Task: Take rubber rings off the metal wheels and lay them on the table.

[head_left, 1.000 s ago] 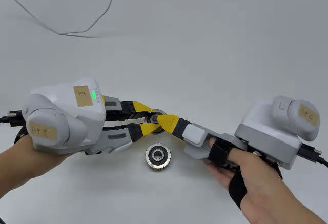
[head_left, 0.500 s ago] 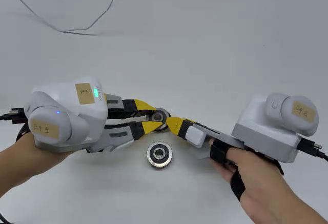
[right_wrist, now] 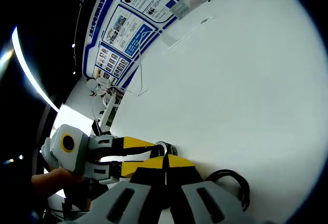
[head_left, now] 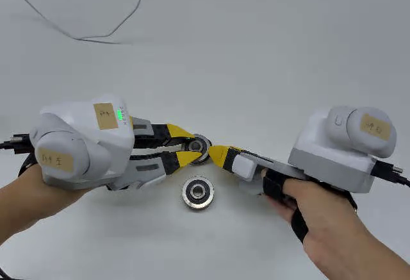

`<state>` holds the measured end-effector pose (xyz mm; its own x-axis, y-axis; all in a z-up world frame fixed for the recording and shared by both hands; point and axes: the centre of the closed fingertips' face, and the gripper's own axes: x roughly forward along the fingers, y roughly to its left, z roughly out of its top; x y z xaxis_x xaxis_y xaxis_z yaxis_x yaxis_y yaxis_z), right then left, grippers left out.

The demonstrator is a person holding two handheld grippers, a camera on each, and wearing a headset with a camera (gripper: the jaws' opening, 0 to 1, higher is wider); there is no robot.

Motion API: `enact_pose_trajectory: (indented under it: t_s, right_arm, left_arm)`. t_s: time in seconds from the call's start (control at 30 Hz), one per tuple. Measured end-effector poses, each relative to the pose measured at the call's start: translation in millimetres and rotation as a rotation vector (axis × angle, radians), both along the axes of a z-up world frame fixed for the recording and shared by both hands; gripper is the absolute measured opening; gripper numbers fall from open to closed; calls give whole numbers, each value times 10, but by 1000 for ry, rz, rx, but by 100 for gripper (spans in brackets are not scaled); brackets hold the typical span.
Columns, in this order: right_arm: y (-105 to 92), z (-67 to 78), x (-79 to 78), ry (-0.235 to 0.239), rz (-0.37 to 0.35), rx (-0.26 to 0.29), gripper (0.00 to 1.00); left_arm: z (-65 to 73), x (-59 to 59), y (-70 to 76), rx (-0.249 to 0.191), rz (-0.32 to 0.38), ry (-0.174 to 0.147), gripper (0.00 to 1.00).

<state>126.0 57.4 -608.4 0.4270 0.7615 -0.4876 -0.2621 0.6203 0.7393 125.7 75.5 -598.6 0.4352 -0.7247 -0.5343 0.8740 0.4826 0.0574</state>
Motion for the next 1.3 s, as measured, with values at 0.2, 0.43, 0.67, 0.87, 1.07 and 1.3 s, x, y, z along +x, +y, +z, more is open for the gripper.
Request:
enact_pose_trajectory:
  t_s: [0.2, 0.43, 0.67, 0.87, 1.07, 1.3]
  right_arm:
    - [1, 5, -6, 42, -28, 27, 0]
    - [16, 34, -24, 68, -45, 74, 0]
    - [32, 51, -35, 52, -31, 81, 0]
    - [42, 60, -39, 37, -14, 76, 0]
    - [60, 83, -46, 20, 10, 75, 0]
    - [79, 101, -48, 9, 30, 70, 0]
  left_arm:
    - [0, 4, 2, 0, 1, 0, 12]
    - [6, 3, -1, 0, 2, 0, 12]
    - [4, 1, 6, 0, 3, 0, 12]
    - [3, -4, 9, -2, 1, 1, 12]
    - [3, -7, 9, -2, 1, 1, 12]
    - [-3, 0, 14, -2, 0, 1, 12]
